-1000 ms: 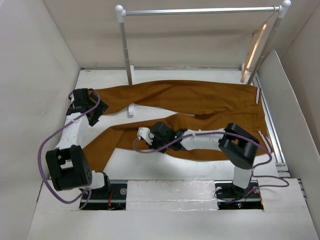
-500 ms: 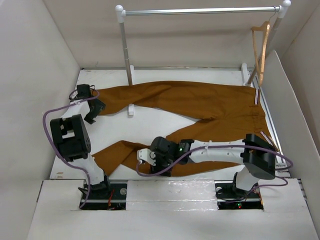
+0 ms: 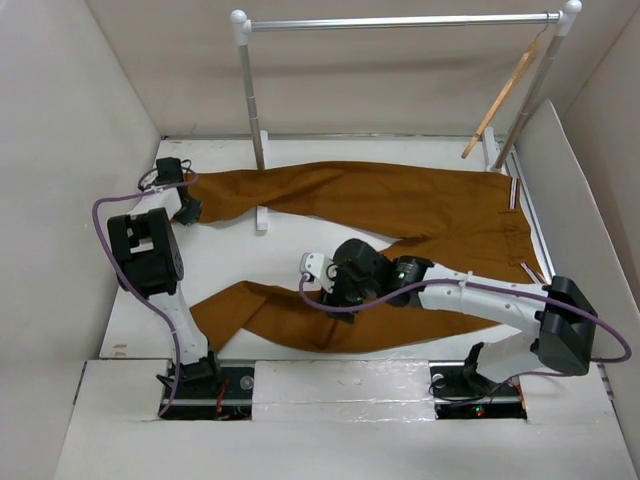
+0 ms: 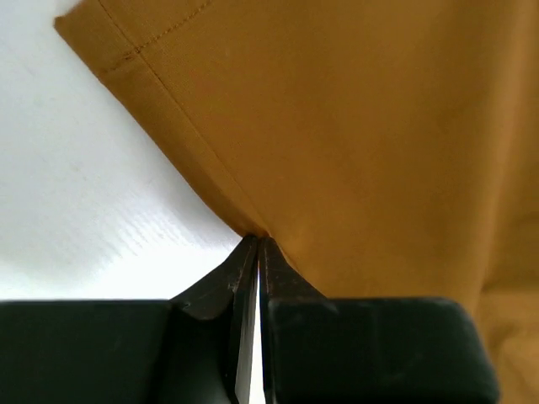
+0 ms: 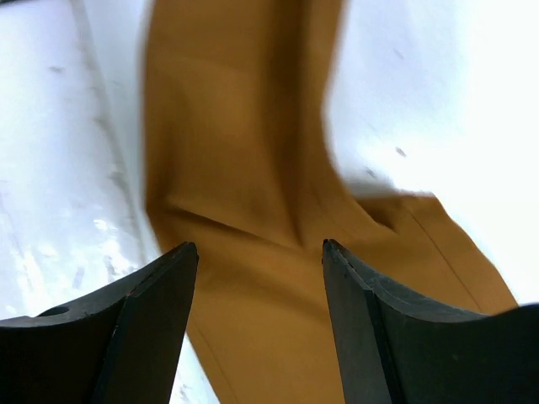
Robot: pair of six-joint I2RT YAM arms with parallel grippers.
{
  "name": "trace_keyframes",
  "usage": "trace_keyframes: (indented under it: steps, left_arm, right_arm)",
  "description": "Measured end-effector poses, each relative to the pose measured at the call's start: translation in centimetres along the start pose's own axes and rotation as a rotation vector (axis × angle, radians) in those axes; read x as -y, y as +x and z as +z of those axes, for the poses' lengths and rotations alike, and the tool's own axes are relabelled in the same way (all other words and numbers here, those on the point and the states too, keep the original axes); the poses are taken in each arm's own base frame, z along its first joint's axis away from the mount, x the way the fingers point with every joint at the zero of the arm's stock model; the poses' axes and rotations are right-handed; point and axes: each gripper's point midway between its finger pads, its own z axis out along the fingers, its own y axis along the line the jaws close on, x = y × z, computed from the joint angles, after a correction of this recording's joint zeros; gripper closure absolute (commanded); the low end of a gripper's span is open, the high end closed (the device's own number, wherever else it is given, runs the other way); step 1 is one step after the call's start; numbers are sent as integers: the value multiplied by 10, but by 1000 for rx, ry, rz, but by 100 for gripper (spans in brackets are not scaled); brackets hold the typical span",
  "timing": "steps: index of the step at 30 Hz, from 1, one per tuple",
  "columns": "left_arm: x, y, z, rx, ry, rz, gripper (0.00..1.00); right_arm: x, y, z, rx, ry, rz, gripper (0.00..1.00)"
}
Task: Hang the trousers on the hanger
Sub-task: Flatten out the trousers at the center of the board.
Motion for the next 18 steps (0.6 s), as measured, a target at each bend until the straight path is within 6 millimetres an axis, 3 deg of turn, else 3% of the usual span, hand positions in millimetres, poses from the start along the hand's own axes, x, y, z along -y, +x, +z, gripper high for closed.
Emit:
trace_keyframes:
  steps: [2,5,9,13,14,16,18]
  left_arm:
    - [2,-6,-10,20,11,14,100]
    - [8,-24,-44,89,61,21,100]
    - [23,-56,-119,222,177,9,100]
    - [24,-71,-180,319,249,4,100]
    - [22,-73,-190,334,254,5,100]
    - [15,-75,-200,356,246,6,100]
    - [7,-74,-195,356,211,14,100]
  right_arm:
    - [15,8,-4,-8,36,40,34]
    - [45,22,-9,-23,100,104,33]
    - [94,42,-20,-50,208,194,34]
    - [150,67,-28,-92,315,287,33]
    - [157,68,-29,-94,330,283,33]
    - [191,76,-22,-124,365,326,33]
    - [217,72,-9,-134,376,323,33]
